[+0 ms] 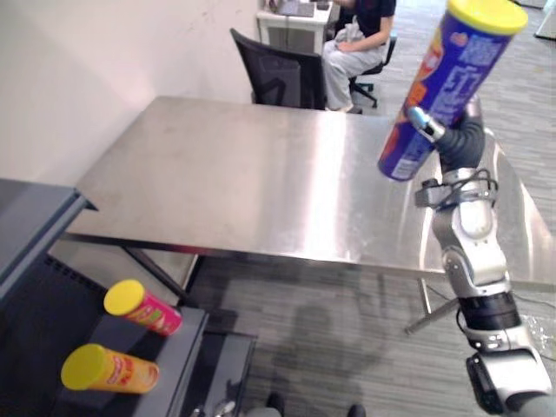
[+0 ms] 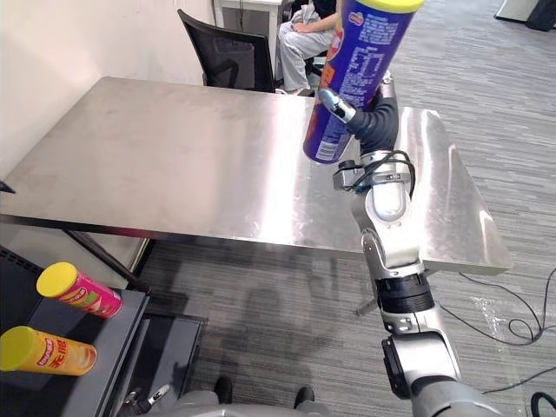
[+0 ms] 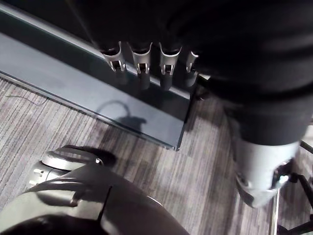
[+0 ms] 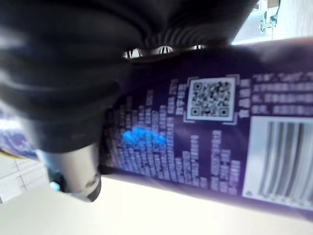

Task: Put the gum and the chips on the shelf.

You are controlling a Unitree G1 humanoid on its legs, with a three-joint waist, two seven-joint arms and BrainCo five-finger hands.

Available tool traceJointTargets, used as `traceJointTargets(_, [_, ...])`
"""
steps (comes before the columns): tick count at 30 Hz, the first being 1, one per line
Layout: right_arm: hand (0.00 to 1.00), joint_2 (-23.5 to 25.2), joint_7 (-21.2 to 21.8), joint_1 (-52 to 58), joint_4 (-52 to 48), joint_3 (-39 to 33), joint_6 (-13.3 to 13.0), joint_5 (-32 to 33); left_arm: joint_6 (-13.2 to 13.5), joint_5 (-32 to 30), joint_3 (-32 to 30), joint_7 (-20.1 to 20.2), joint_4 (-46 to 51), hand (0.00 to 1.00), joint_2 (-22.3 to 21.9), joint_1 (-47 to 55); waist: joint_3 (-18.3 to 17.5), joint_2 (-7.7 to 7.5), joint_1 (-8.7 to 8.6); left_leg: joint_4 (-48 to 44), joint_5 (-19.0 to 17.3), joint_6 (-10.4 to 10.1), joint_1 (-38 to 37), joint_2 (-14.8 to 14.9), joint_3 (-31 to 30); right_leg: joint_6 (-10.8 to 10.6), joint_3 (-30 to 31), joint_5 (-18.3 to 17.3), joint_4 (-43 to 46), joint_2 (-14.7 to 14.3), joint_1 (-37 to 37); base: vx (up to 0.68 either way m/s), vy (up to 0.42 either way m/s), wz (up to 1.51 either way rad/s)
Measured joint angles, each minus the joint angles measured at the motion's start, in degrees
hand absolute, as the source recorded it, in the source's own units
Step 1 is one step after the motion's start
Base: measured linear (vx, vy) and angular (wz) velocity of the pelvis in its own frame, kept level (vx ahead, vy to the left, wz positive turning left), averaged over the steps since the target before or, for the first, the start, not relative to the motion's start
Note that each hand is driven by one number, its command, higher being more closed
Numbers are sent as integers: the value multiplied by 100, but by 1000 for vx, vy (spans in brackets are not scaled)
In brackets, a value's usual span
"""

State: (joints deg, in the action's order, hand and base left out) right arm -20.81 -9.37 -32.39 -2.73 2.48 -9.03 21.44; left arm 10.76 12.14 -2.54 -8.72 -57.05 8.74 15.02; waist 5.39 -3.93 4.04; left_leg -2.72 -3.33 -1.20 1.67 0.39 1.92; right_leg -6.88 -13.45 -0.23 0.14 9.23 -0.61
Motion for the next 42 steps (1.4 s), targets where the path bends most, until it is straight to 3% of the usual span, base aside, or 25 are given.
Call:
traceJointTargets(21, [100,174,237,1146,-362,-218,-149,225,-1,30,-4,-111,-99,0,-5,46,-117,14,-149,-105,-43,-19,-86,24,40,58,64,-35,164,-8,-31,-2,0,-2])
traceJointTargets(26, [100,381,235,1535,-457,-222,-179,222,-16,299,-19,-102,-232,0,-9,47,-101,46,-220,-922,-456,-57,144,89,-125,131,-20,-444,807,15,32,-72,3,14])
traceJointTargets(29, [100,406,235,1689,-624,-203,-275,213,-21,490,-116,-53,-237,0,-80,36,6,145,-214,-1588,-695,-90,500,147,-317,156,-156,-714,1335,19,204,-98,-6,28])
traceJointTargets(34, [100,547,229,1689,-662,-29,-345,202,-21,808,-336,53,-236,0,-271,32,350,295,-9,-1930,-775,-161,727,194,-495,191,-260,-1051,2029,86,438,-123,-44,20])
traceJointTargets(37, [100,848,241,1690,-806,195,-345,110,-15,953,-568,125,-170,0,-446,9,534,403,136,-1958,-691,-192,892,273,-575,314,-338,-1192,2384,63,672,-91,-106,15])
traceJointTargets(40, [100,1058,375,1712,-821,287,-372,108,-22,1269,-824,174,-153,0,-631,60,587,507,241,-1943,-663,-7,918,435,-518,422,-559,-1332,2458,3,610,-55,-132,33])
traceJointTargets(41, [100,1050,421,1720,-840,269,-411,108,-28,1391,-871,187,-156,0,-643,40,593,514,238,-1904,-664,295,918,665,-192,467,-781,-1355,2381,-25,490,-21,-168,67])
traceJointTargets(42, [100,1038,474,1722,-853,235,-436,108,-29,1414,-872,201,-160,0,-637,27,587,504,226,-1826,-635,403,907,774,4,509,-933,-1337,2322,-14,414,-5,-174,106])
